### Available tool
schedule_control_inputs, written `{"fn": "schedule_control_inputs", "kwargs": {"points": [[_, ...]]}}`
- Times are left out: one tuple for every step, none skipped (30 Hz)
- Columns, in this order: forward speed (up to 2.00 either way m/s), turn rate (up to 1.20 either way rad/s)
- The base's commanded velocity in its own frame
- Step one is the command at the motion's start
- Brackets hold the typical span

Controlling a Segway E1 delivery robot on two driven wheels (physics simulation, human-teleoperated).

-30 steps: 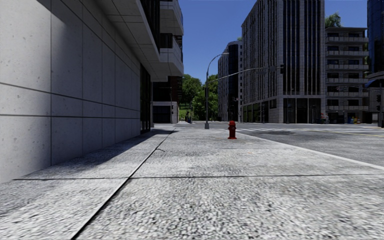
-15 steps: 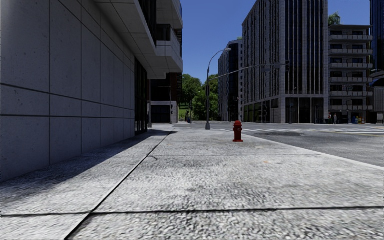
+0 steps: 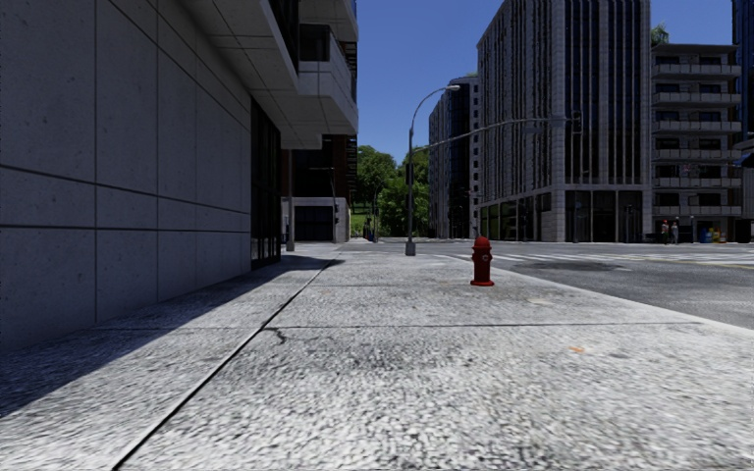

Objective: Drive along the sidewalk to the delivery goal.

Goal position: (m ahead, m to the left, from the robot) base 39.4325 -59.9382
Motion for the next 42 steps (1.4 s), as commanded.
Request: {"fn": "schedule_control_inputs", "kwargs": {"points": [[2.00, 0.00], [2.00, 0.00], [2.00, 0.00], [2.00, 0.00], [2.00, 0.00], [2.00, 0.00], [2.00, 0.00], [2.00, 0.00], [2.00, 0.00], [2.00, 0.00], [2.00, 0.00], [2.00, 0.00], [2.00, 0.00], [2.00, 0.00], [2.00, 0.00], [2.00, 0.00], [2.00, 0.00], [2.00, 0.00], [2.00, 0.00], [2.00, 0.00], [2.00, 0.00], [2.00, 0.00], [2.00, 0.00], [2.00, 0.00], [2.00, 0.00], [2.00, 0.00], [2.00, 0.00], [2.00, 0.00], [2.00, 0.00], [2.00, 0.00], [2.00, 0.00], [2.00, 0.00], [2.00, 0.00], [2.00, 0.00], [2.00, 0.00], [2.00, 0.00], [2.00, 0.00], [2.00, 0.00], [2.00, 0.00], [2.00, 0.00], [2.00, 0.00], [2.00, 0.00]]}}
